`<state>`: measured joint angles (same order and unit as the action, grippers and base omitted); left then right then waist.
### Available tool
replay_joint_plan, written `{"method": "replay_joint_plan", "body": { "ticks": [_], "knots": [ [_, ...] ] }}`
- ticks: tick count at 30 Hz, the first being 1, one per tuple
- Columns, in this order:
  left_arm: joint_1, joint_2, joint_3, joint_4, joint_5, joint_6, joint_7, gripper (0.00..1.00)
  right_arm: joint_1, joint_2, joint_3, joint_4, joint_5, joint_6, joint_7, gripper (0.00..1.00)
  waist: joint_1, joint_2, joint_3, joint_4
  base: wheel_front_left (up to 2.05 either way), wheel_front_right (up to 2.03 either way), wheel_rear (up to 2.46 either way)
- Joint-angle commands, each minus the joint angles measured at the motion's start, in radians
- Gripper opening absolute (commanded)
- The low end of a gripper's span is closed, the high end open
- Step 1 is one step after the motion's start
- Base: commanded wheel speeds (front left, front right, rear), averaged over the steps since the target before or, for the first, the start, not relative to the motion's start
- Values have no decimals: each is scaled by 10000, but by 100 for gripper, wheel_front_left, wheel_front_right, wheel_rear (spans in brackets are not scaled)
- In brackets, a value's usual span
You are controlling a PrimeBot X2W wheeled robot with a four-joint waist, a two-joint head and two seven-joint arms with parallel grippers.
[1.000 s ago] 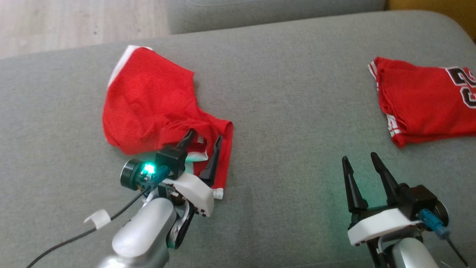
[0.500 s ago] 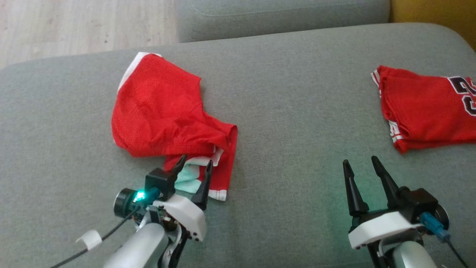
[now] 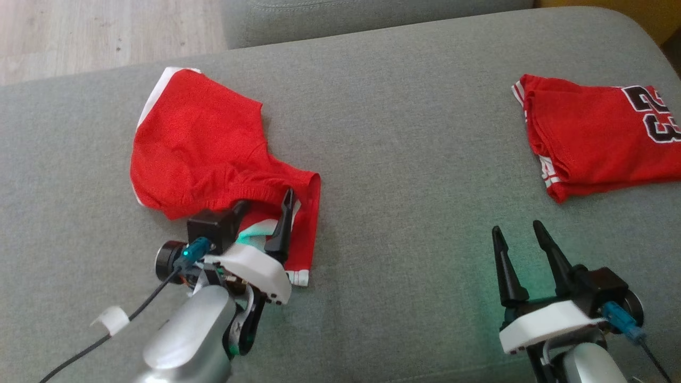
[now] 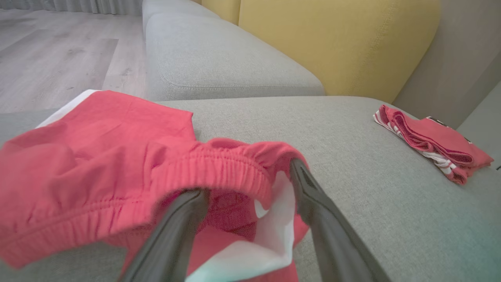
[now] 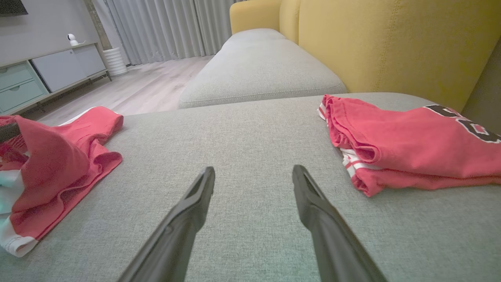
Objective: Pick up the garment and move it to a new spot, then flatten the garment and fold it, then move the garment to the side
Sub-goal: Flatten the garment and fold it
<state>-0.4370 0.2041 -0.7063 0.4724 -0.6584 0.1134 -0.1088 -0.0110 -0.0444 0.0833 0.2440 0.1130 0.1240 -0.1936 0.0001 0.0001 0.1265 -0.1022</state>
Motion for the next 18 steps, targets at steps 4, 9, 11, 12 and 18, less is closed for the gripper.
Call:
{"method": "replay_joint_plan", "body": {
  "ticks": [4, 9, 11, 12, 18],
  "knots": [
    [-642, 128, 288, -141, 232, -14, -181, 0, -362, -58, 247, -269, -55, 67, -74, 100, -1, -1, -56, -91, 0, 0, 0],
    [-856, 395, 43, -466, 650, 2, -282, 0, -248, -58, 184, -205, -30, 67, -103, 100, -1, -1, -249, 16, 0, 0, 0],
    [-786, 605, 31, -816, 706, 55, -208, 0, -170, -58, 187, -164, 12, 67, -114, 100, -1, -1, -353, 95, 0, 0, 0],
    [-708, 755, 54, -1019, 699, 96, -124, 0, -138, -58, 183, -146, 37, 67, -123, 100, -1, -1, -408, 150, 0, 0, 0],
    [-63, 2120, 416, -2056, 680, 534, 486, 0, -41, -58, 217, -78, 123, 67, -164, 100, -1, -1, -580, 414, 0, 0, 0]
  ]
}}
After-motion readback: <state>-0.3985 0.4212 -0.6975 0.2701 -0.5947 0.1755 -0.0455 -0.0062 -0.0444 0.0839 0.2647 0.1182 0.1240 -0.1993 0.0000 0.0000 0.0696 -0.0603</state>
